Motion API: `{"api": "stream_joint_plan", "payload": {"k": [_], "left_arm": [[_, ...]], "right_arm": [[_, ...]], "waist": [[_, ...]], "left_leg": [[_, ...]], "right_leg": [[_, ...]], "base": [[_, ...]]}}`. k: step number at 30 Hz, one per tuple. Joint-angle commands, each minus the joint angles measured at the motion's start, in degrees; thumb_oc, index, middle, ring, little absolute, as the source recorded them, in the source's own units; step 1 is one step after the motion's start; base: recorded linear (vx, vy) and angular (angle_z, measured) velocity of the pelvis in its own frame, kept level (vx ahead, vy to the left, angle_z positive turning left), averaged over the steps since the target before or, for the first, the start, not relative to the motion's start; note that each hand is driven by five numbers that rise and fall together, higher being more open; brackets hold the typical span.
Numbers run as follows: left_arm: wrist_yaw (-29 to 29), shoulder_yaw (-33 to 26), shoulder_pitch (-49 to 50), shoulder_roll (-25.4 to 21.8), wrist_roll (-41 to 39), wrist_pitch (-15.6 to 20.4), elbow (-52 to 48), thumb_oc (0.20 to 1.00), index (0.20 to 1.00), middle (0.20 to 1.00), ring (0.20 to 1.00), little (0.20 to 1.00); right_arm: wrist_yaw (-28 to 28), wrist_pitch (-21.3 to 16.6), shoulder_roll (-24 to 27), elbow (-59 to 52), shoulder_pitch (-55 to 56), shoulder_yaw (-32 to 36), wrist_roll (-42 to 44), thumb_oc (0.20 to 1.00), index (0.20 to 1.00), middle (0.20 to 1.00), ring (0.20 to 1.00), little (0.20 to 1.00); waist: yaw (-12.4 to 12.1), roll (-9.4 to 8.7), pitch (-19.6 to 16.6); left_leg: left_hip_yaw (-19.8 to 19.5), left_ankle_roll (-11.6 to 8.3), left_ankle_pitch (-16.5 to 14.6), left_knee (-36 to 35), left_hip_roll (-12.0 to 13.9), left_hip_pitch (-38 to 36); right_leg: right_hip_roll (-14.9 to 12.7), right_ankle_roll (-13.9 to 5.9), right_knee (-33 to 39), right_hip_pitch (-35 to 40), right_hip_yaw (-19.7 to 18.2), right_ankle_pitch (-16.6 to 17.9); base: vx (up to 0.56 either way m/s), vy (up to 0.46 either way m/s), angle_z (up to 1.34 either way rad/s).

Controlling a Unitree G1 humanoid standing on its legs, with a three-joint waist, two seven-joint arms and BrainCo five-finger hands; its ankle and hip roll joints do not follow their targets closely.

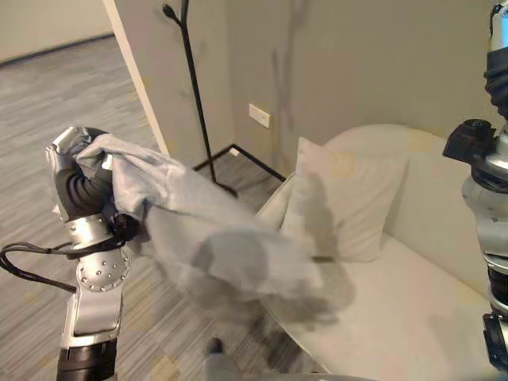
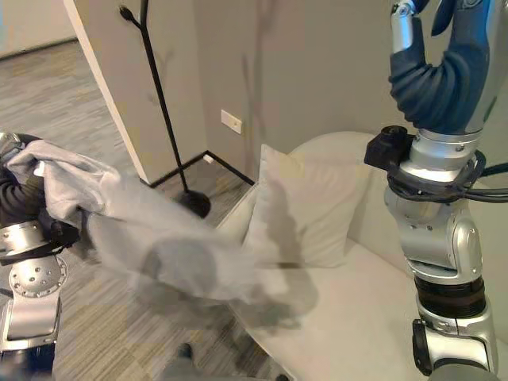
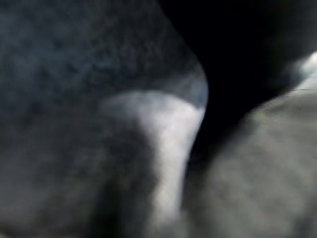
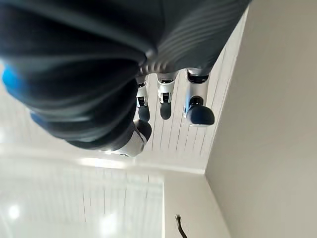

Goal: Hang the clothes on the sofa on the clothes rack.

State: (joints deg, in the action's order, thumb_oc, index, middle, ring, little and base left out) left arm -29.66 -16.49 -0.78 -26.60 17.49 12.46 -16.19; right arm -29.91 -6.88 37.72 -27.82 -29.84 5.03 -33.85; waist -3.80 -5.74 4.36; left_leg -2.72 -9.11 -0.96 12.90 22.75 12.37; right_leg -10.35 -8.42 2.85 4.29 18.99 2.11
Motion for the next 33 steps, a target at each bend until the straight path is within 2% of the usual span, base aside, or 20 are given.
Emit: {"api": "stream_joint_plan", "payload": {"k": [1,2,3,4,6,7,9,10,11,12,14,15,17,19,22,25,28,29,30,33], "left_arm": [[-5.3,-0.6,-2.7,-1.8,4.5,2.3,-4.4,0.2,0.2,0.2,0.2,0.2],[-5.3,-0.3,-2.7,-1.8,4.7,2.3,-4.4,0.2,0.2,0.2,0.2,0.2],[-5.3,0.5,-3.4,-1.7,4.7,2.7,-4.6,0.2,0.2,0.2,0.2,0.2],[-4.9,1.4,-3.9,-1.7,4.5,2.8,-4.7,0.2,0.2,0.2,0.2,0.2],[-4.8,2.4,-6.0,-4.6,7.3,2.8,-4.7,0.2,0.2,0.2,0.2,0.2],[-5.0,2.8,-6.4,-5.1,7.5,2.8,-4.4,0.2,0.2,0.2,0.2,0.2],[-5.8,2.8,-8.1,-7.6,7.8,2.8,-4.4,0.2,0.2,0.2,0.2,0.2],[-6.7,2.7,-8.8,-8.5,8.0,2.8,-4.5,0.2,0.2,0.2,0.2,0.2],[-6.7,2.7,-8.9,-8.7,8.1,2.9,-4.4,0.2,0.2,0.2,0.2,0.2],[-7.9,2.5,-10.2,-10.0,9.8,2.3,-4.7,0.2,0.2,0.2,0.2,0.2],[-7.8,2.8,-11.3,-10.6,10.6,2.9,-4.7,0.2,0.2,0.2,0.2,0.2],[-6.8,2.4,-11.6,-11.1,10.6,2.8,-4.2,0.2,0.2,0.2,0.2,0.2],[-5.0,1.6,-11.6,-12.3,9.7,2.3,-4.0,0.2,0.2,0.2,0.2,0.2],[-4.0,2.3,-13.1,-13.1,8.1,1.7,-2.7,0.2,0.2,0.2,0.2,0.2],[-2.3,4.5,-15.6,-13.4,6.2,1.1,-0.3,0.2,0.2,0.2,0.2,0.2],[-1.8,6.9,-17.7,-11.9,7.0,1.1,0.5,0.2,0.2,0.2,0.2,0.2],[-1.8,9.9,-18.8,-8.3,7.2,2.1,-1.2,0.2,0.2,0.2,0.2,0.2],[-1.8,13.6,-22.2,-6.8,6.5,2.8,0.0,0.2,0.2,0.2,0.2,0.2],[-2.1,15.9,-24.7,-6.8,6.1,2.5,1.2,0.2,0.2,0.2,0.2,0.2],[-2.6,18.0,-27.3,-7.0,6.4,2.3,2.3,0.2,0.2,0.2,0.2,0.2]], "right_arm": [[-2.8,1.4,2.9,-0.2,0.2,1.1,-5.0,0.2,0.2,0.2,0.2,0.2],[-2.7,1.4,2.8,-0.5,0.6,1.4,-5.1,0.2,0.2,0.2,0.2,0.2],[-2.9,2.2,2.7,-0.1,3.1,2.9,-6.2,0.2,0.2,0.2,0.2,0.2],[-3.0,2.8,2.1,-0.4,4.4,3.7,-7.1,0.2,0.2,0.2,0.2,0.2],[-3.5,4.2,-1.5,-0.6,8.5,5.9,-8.4,0.2,0.2,0.2,0.2,0.2],[-3.4,4.2,-2.0,-1.0,8.8,6.3,-8.5,0.2,0.2,0.2,0.2,0.2],[-4.2,4.3,-4.7,-0.4,10.0,6.3,-7.5,0.2,0.2,0.2,0.2,0.2],[-4.7,4.3,-6.1,-0.3,10.2,5.9,-6.9,1.0,1.0,1.0,1.0,1.0],[-4.7,4.3,-6.2,-0.3,10.1,5.9,-6.9,1.0,1.0,1.0,1.0,1.0],[-4.6,4.1,-9.0,1.2,10.9,4.1,-3.6,1.0,1.0,1.0,1.0,1.0],[-2.4,2.2,-11.1,2.1,15.0,3.6,2.0,1.0,1.0,1.0,1.0,1.0],[0.5,-0.1,-11.9,4.6,18.5,2.6,10.4,1.0,1.0,1.0,1.0,1.0],[4.9,-3.2,-12.4,5.9,23.0,1.1,21.3,1.0,1.0,1.0,1.0,1.0],[11.6,-5.0,-12.0,8.9,27.8,-3.5,34.3,1.0,1.0,1.0,1.0,1.0],[20.6,-4.8,-8.2,12.0,33.0,-9.4,45.1,1.0,1.0,1.0,1.0,1.0],[24.4,-4.8,-9.3,17.1,33.9,-14.7,51.4,1.0,1.0,1.0,1.0,1.0],[28.9,-4.5,-11.4,23.4,30.5,-23.2,56.2,1.0,1.0,1.0,1.0,1.0],[30.8,-4.6,-13.3,28.5,27.2,-29.6,58.0,1.0,1.0,1.0,1.0,1.0],[30.6,-4.4,-14.9,31.5,25.3,-32.9,56.8,1.0,1.0,1.0,1.0,1.0],[30.7,-4.9,-17.1,34.8,24.9,-35.7,55.7,1.0,1.0,1.0,1.0,1.0]], "waist": [[-1.6,3.33,-6.1],[-1.6,3.23,-6.1],[-1.1,3.56,-6.5],[-1.0,3.61,-6.6],[-0.4,2.94,-6.2],[-0.5,1.79,-6.1],[0.1,1.88,-5.6],[0.1,1.6,-5.3],[0.1,1.29,-5.3],[-0.2,2.3,-4.3],[2.2,2.36,-4.1],[3.4,2.88,-4.0],[3.6,3.3,-4.2],[4.0,2.25,-4.1],[3.9,-0.11,-4.2],[3.5,-1.76,-4.4],[2.9,-2.21,-3.3],[3.1,-1.77,-2.1],[3.7,-1.28,-2.5],[3.5,-0.36,-3.4]], "left_leg": [[-1.6,-4.06,10.5,-14.2,2.9,-9.9],[-1.7,-4.02,9.9,-13.8,2.7,-9.8],[-0.8,-4.48,5.1,-13.2,2.0,-9.7],[-0.7,-4.09,2.9,-12.1,0.7,-9.3],[0.8,-1.71,-2.8,-8.5,-4.4,-8.7],[0.9,-1.06,-3.0,-7.8,-5.5,-8.2],[3.1,1.26,-4.5,-8.1,-9.0,-8.8],[4.1,2.28,-4.8,-8.2,-10.6,-9.4],[4.2,2.44,-4.7,-8.3,-10.9,-9.4],[7.0,4.05,-5.7,-8.5,-12.8,-11.0],[7.1,5.66,-5.1,-10.1,-16.1,-12.3],[7.6,7.15,-4.4,-11.1,-18.4,-13.0],[8.3,7.58,-3.1,-12.5,-19.4,-13.5],[8.3,7.89,-2.3,-13.2,-21.2,-13.7],[8.3,7.85,-2.2,-13.4,-23.6,-14.4],[7.1,7.36,-2.7,-11.8,-24.7,-13.2],[8.1,7.03,-6.1,-0.6,-24.1,-9.2],[11.1,6.26,-5.6,6.0,-20.4,-5.1],[14.2,6.75,-4.7,4.1,-16.3,-4.9],[13.7,5.64,-0.9,-4.1,-13.6,-7.3]], "right_leg": [[-5.4,-3.4,-0.2,-1.0,-0.7,0.1],[-5.6,-3.59,-0.3,-0.8,-0.5,0.1],[-7.4,-4.21,-0.6,0.0,0.3,0.1],[-8.8,-4.39,-1.2,0.1,0.7,1.3],[-14.2,-5.84,-4.8,-0.7,1.3,7.8],[-15.4,-6.23,-4.9,-1.1,1.0,8.4],[-18.8,-6.49,-7.1,-2.8,2.0,14.0],[-20.7,-6.56,-8.0,-3.8,2.7,17.1],[-21.0,-6.58,-8.0,-3.9,2.6,17.3],[-23.2,-6.51,-9.2,-5.2,6.3,19.2],[-20.2,-5.5,-10.0,-6.2,2.6,16.2],[-13.6,-3.17,-12.0,-7.3,-1.3,9.3],[-6.8,-0.38,-14.7,-8.7,-2.8,2.0],[0.2,1.4,-15.6,-9.3,-4.5,-1.9],[7.2,3.24,-14.0,-9.0,-8.1,-4.2],[8.0,3.35,-8.2,-5.6,-9.7,-2.8],[7.1,3.42,-3.6,-2.5,-8.3,-1.4],[6.5,3.12,-3.3,-1.9,-8.2,-1.9],[5.9,2.78,-3.5,-2.6,-8.2,-2.2],[5.0,1.81,-3.8,-3.3,-8.6,-2.5]], "base": [[0.14,0.423,0.02],[0.15,0.458,0.09],[0.08,0.338,0.32],[0.11,0.516,0.62],[0.07,0.577,0.65],[0.03,0.481,0.37],[-0.02,0.426,0.36],[-0.03,0.328,0.25],[-0.05,0.453,0.08],[-0.04,0.515,-0.17],[-0.02,0.633,-0.36],[-0.03,0.517,0.04],[-0.04,0.318,0.04],[-0.03,0.153,-0.17],[-0.01,0.092,0.04],[0.04,-0.038,0.28],[-0.05,-0.013,0.35],[-0.16,0.161,0.25],[-0.11,0.255,0.1],[0.05,0.195,-0.01]]}}
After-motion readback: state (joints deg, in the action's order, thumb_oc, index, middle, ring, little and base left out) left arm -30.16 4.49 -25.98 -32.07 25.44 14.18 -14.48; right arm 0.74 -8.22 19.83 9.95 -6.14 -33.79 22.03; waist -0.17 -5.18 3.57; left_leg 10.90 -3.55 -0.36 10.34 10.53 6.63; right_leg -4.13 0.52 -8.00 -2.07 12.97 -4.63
